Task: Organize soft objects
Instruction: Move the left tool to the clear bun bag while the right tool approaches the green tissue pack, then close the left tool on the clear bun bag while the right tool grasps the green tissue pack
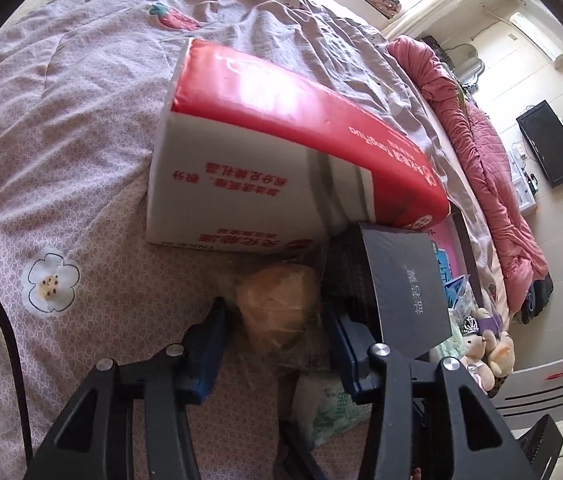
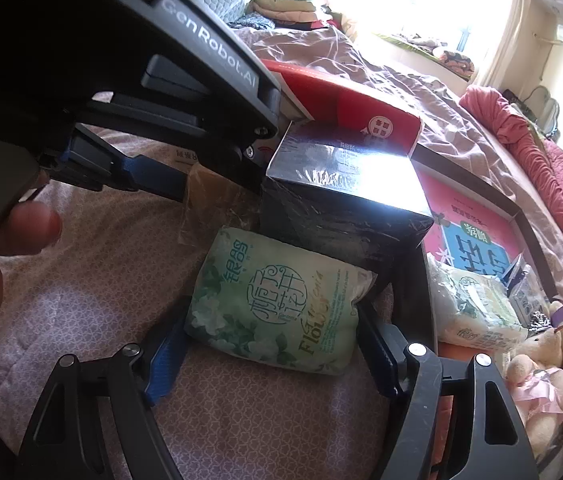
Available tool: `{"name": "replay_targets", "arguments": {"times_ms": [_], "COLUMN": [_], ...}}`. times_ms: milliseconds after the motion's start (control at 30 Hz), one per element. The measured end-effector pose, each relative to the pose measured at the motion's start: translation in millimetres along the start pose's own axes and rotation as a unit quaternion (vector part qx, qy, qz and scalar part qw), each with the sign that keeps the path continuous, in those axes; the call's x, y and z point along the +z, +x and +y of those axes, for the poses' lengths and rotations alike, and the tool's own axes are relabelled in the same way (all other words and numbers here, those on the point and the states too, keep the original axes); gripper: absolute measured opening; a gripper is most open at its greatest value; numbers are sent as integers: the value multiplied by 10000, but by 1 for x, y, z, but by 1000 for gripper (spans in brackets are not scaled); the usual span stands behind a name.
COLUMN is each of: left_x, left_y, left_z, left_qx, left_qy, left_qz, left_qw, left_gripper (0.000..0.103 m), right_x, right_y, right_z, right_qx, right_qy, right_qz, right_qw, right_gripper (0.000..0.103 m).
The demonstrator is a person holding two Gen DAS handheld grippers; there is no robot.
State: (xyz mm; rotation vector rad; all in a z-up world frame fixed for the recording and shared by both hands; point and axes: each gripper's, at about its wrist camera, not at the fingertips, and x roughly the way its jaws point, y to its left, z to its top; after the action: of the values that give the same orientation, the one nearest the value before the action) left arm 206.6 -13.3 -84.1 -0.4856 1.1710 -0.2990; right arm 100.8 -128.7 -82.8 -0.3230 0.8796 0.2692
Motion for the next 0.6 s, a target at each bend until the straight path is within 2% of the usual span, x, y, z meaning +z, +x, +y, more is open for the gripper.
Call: {"name": "replay_targets", "arguments": {"times_ms": [233,467,600], "left_x": [-5,-15,-20], "left_y": [-5,-27,-39], "left_z": [0,16,23], "left_qx": [-42,129,275], "left_qy": [-10,-22,-31], "left_qz": [-79,-188,-263], "left_qw": [10000,9997,9993], "left_gripper": [45,45,45], "right_x": [1,1,0], "right_y": [-3,-11,-14], "right_z": [-1,12,16], "right_qx": [384,933,1010], "right_qy": [-12,-177,-228], "right_qz": [-61,-128,-100], "right_qw": [9992,9954,9946], "right_gripper": [79,79,79]}}
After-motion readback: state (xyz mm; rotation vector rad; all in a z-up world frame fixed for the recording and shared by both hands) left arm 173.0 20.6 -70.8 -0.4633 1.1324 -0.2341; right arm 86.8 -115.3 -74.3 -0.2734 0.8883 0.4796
